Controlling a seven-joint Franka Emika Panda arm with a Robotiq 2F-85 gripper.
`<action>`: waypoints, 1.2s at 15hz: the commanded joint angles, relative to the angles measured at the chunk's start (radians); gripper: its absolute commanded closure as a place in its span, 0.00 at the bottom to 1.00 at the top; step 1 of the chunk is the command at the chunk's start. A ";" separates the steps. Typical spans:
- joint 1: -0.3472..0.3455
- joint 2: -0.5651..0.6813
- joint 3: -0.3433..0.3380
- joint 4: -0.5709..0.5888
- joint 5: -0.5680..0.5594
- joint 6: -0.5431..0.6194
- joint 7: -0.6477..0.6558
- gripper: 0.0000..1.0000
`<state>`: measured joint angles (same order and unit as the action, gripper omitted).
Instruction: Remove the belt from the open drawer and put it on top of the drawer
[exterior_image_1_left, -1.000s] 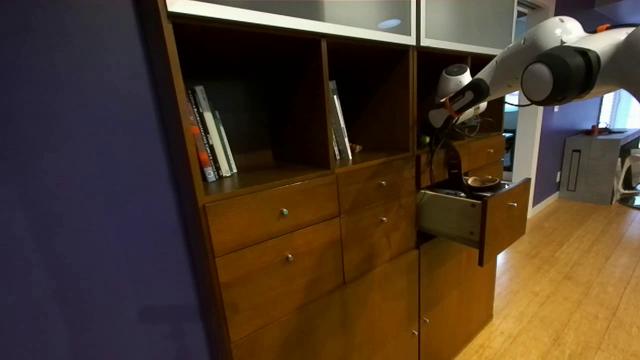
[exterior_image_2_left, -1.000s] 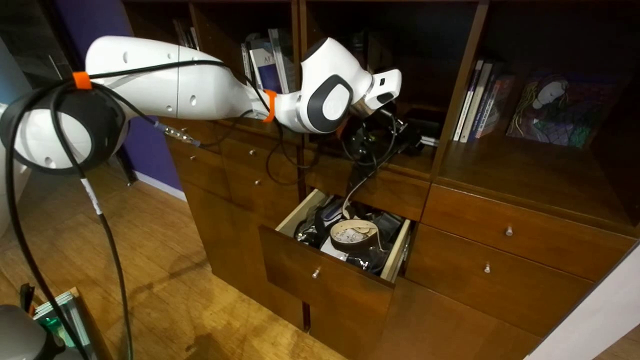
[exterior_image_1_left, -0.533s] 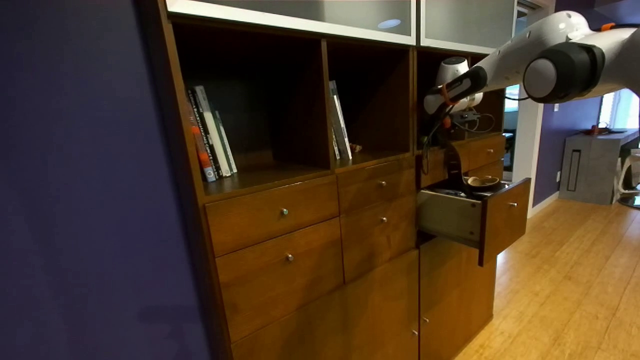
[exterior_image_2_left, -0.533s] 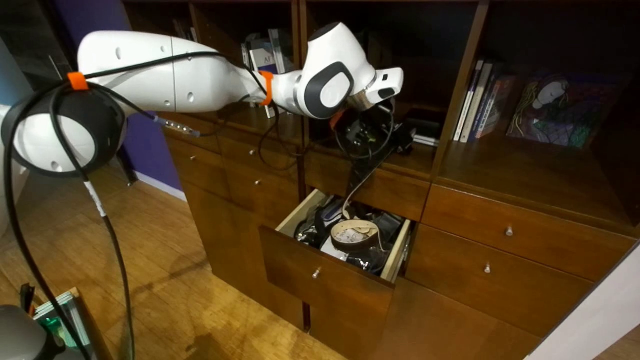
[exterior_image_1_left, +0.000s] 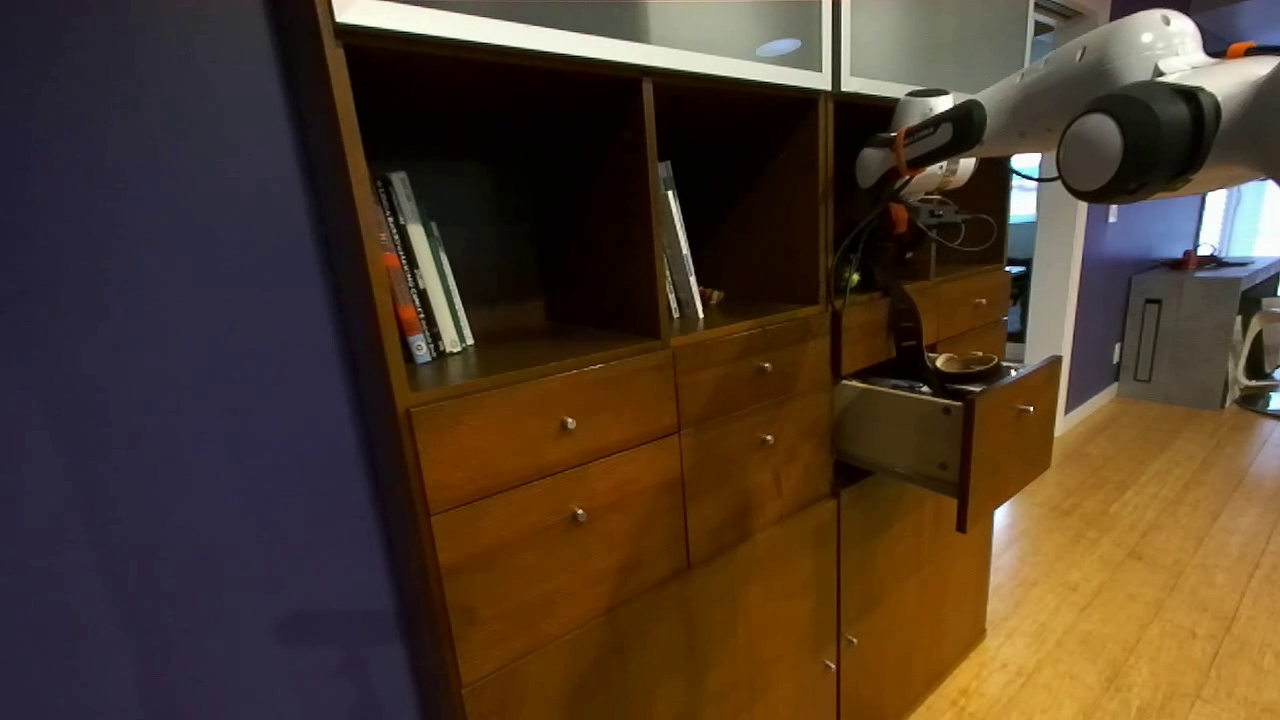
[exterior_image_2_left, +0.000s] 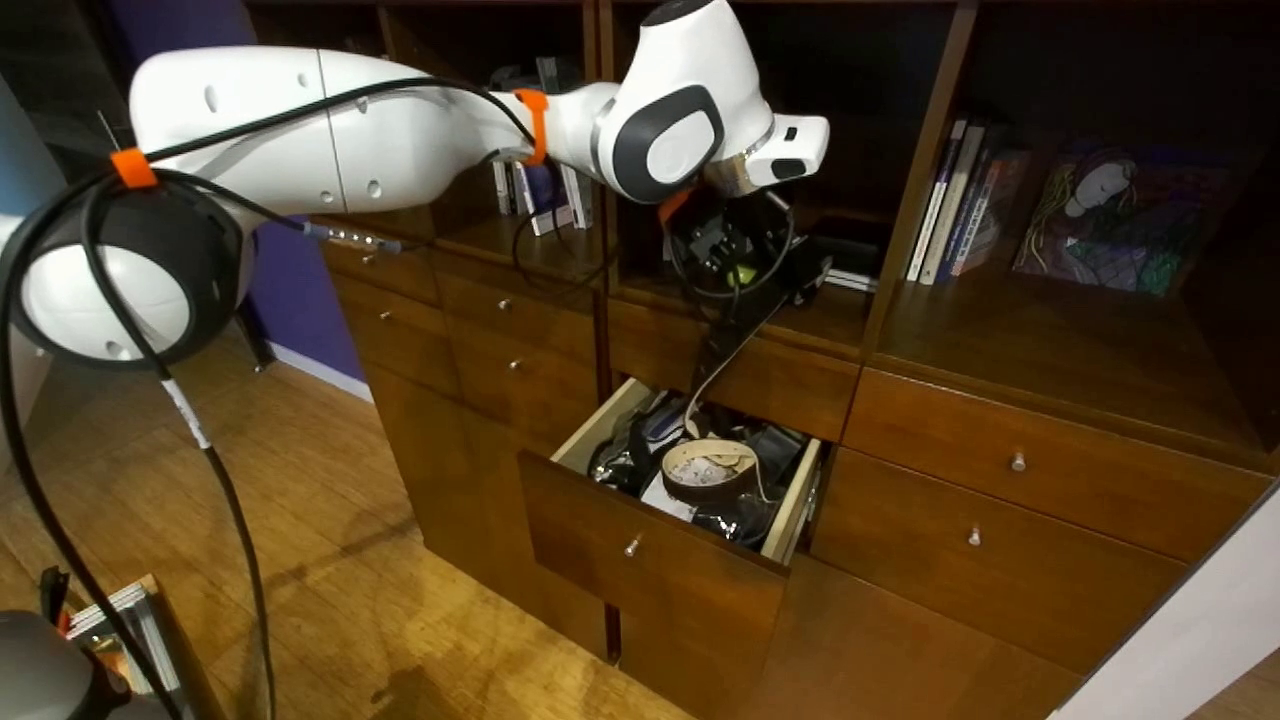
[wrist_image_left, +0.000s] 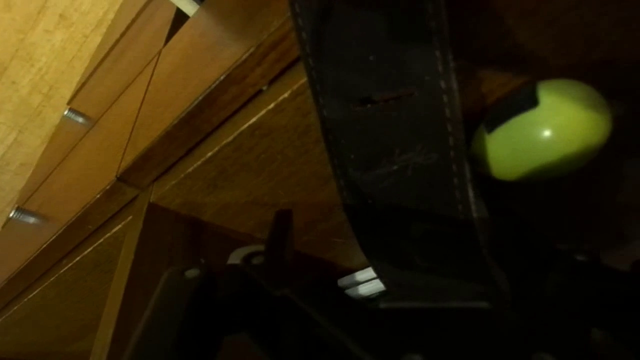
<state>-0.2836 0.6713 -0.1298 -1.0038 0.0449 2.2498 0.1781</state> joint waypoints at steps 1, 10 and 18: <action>-0.044 0.022 0.053 0.068 0.090 -0.018 -0.015 0.00; -0.042 -0.030 0.041 0.070 0.088 -0.073 0.012 0.00; -0.106 -0.244 0.097 -0.179 0.152 -0.218 -0.251 0.00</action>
<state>-0.3520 0.5691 -0.0600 -1.0053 0.1563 2.0737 0.0370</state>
